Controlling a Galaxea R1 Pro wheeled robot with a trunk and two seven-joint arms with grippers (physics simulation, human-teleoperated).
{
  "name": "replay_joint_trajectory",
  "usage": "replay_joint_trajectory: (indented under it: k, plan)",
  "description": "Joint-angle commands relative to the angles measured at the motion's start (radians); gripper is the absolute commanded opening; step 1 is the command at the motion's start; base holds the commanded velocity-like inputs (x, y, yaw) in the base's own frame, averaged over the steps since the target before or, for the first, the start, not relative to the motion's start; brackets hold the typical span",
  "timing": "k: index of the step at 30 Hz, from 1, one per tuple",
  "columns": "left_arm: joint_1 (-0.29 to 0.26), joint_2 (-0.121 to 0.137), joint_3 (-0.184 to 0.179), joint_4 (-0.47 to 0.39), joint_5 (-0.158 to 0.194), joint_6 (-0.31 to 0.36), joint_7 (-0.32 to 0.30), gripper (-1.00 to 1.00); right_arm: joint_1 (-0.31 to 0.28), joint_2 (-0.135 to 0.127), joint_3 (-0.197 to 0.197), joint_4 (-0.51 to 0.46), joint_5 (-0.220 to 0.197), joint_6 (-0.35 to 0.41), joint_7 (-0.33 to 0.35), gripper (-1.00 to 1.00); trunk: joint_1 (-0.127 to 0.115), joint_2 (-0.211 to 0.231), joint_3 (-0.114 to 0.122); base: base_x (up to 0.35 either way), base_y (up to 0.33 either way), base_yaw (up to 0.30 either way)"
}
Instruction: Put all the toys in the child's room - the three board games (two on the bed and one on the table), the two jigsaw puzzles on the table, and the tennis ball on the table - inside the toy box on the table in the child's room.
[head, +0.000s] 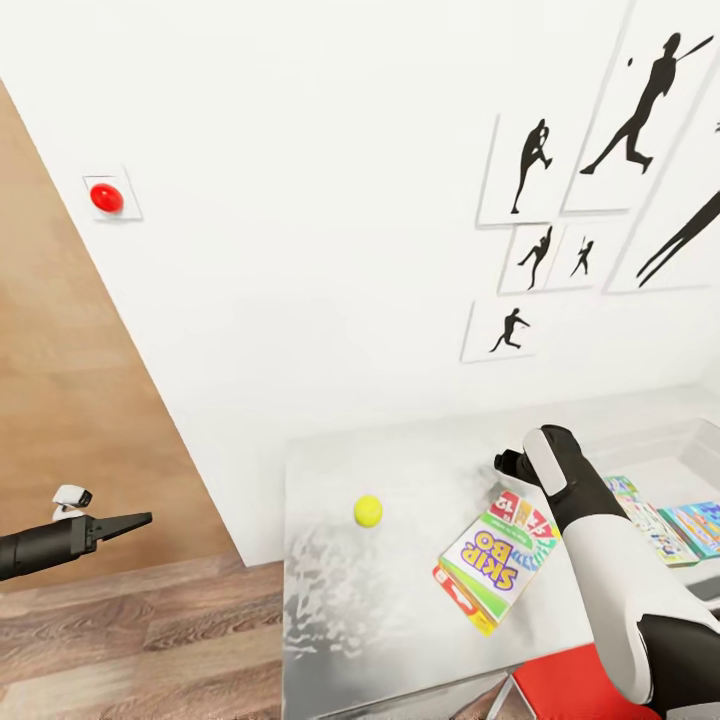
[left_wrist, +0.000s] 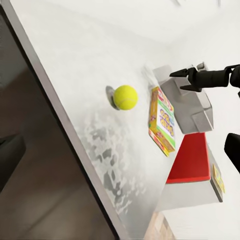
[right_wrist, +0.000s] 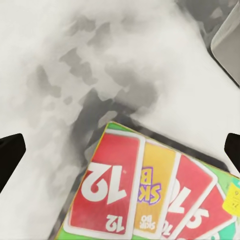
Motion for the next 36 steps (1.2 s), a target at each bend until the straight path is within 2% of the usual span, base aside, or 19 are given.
replay_joint_trajectory:
  k: [1, 36]
  plan:
    - [-0.001, 0.0, 0.0, 0.0, 0.0, 0.011, -0.004, 1.0, -0.002, 0.0, 0.0, -0.001, -0.01, 0.002, -0.009, 1.0, 0.0, -0.001, -0.003, 0.0, 0.0, 0.0]
    - [-0.001, 0.001, 0.0, -0.001, 0.0, 0.01, -0.004, 1.0, -0.013, -0.002, 0.0, -0.004, -0.01, 0.002, -0.004, 1.0, 0.0, -0.001, -0.06, 0.0, 0.0, 0.0]
